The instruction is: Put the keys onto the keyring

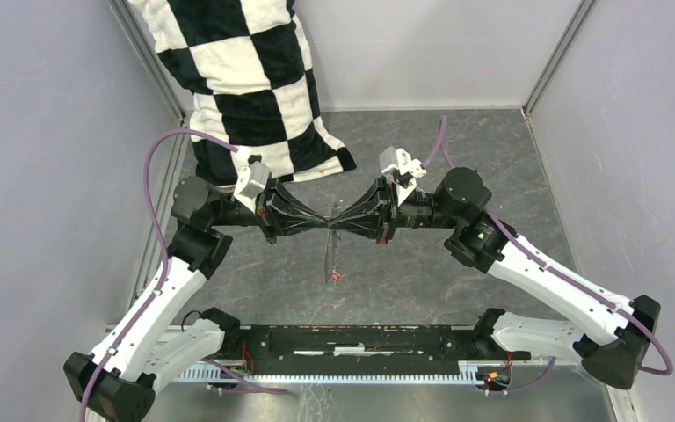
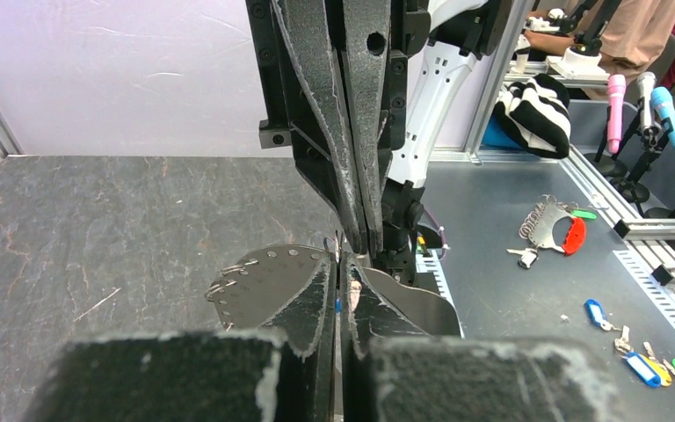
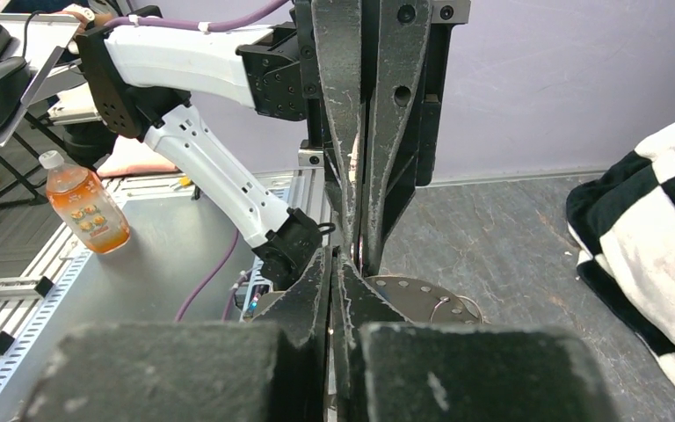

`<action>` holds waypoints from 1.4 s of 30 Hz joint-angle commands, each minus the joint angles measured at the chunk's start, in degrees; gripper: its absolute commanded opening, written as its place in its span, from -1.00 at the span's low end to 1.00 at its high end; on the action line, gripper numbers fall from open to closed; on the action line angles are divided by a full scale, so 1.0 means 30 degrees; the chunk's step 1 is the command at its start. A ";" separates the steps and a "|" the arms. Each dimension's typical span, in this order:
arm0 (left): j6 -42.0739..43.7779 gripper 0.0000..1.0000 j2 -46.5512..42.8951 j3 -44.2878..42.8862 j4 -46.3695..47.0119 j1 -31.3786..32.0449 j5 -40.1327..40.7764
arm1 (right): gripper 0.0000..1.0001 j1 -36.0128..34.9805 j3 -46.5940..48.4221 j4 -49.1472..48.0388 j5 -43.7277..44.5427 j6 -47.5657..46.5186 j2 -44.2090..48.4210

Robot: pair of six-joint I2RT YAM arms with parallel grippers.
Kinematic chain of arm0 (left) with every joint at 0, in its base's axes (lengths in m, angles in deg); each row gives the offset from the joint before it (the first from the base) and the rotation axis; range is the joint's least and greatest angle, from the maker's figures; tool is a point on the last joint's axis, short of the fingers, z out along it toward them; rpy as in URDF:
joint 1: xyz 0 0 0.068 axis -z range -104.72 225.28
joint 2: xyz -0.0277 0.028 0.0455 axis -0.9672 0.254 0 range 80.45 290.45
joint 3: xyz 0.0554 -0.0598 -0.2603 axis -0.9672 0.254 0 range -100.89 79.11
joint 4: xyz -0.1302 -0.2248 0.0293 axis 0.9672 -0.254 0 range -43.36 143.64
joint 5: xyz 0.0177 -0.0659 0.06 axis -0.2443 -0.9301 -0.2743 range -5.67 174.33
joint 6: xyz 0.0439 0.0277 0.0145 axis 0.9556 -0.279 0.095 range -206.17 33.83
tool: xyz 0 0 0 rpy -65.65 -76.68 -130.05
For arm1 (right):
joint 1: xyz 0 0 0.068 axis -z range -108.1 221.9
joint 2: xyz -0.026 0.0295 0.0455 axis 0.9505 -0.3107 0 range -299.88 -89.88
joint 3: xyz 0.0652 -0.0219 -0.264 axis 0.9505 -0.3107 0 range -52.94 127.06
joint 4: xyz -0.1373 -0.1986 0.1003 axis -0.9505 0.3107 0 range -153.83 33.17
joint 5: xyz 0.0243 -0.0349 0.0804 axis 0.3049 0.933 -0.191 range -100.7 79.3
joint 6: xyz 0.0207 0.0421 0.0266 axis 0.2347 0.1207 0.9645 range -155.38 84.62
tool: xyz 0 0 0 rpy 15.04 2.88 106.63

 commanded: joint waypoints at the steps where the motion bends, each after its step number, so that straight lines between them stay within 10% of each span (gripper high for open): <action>1: -0.0569 -0.96 -0.0256 -0.0748 0.0813 0.0108 -0.0533 | -0.99 0.0121 -0.0109 -0.0918 -0.0304 0.0177 0.0098; 9: 0.1396 -0.96 -0.0049 -0.1029 -0.1739 0.0138 -0.1289 | -0.99 0.0129 0.1052 0.2432 0.0785 -0.0786 -0.0128; 13: 0.1245 -0.96 -0.0276 -0.0872 -0.1004 0.0138 -0.1232 | -0.35 0.0113 0.0583 0.2050 0.0911 -0.1360 0.0414; 31: 0.1669 -0.96 -0.0341 -0.1081 -0.1030 0.0431 -0.1849 | -0.17 0.0142 0.0615 0.1630 -0.0170 -0.2506 0.0359; 42: 0.2164 -0.96 -0.0356 -0.1081 -0.1283 0.0432 -0.1360 | -0.99 0.0142 -0.0105 0.0318 -0.1148 -0.1139 -0.0037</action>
